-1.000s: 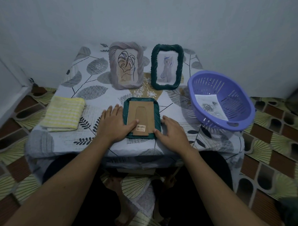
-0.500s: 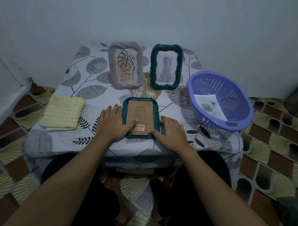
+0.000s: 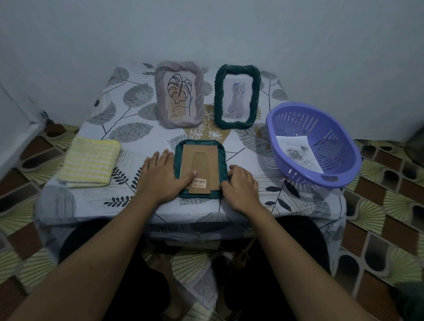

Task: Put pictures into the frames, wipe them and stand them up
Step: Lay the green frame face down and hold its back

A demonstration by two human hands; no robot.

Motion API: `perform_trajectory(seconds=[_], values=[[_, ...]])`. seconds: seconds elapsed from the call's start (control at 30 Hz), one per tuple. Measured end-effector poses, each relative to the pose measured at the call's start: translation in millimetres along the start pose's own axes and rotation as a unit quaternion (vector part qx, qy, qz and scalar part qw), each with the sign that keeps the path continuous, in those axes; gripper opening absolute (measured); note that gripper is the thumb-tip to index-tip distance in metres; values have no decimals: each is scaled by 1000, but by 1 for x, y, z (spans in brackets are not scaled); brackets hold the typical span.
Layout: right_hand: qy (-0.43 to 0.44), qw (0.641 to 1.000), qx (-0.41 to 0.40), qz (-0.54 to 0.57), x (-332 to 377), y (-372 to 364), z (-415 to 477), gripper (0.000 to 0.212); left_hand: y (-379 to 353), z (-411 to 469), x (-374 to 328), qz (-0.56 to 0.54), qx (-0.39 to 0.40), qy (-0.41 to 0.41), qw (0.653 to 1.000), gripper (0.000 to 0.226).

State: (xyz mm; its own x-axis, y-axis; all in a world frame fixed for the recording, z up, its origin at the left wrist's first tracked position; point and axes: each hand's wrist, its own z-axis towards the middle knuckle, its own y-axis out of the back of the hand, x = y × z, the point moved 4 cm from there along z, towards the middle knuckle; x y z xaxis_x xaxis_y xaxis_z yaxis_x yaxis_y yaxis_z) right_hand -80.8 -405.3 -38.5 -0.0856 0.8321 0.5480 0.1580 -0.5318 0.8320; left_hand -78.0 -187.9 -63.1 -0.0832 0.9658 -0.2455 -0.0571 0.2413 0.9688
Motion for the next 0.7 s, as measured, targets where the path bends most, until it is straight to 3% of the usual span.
perform_trajectory(seconds=[0.13, 0.3, 0.47, 0.7], values=[[-3, 1000, 2, -2, 0, 1, 1, 31, 0, 0, 0, -8, -7, 1, 1000, 114], [-11, 999, -20, 43, 2, 4, -2, 59, 4, -4, 0, -45, -51, -11, 998, 102], [-15, 998, -9, 64, 8, 7, 3, 44, 9, -7, -2, -65, -80, -28, 994, 78], [-41, 996, -17, 73, 12, 6, 7, 39, 11, -9, -2, -68, -87, -25, 994, 78]])
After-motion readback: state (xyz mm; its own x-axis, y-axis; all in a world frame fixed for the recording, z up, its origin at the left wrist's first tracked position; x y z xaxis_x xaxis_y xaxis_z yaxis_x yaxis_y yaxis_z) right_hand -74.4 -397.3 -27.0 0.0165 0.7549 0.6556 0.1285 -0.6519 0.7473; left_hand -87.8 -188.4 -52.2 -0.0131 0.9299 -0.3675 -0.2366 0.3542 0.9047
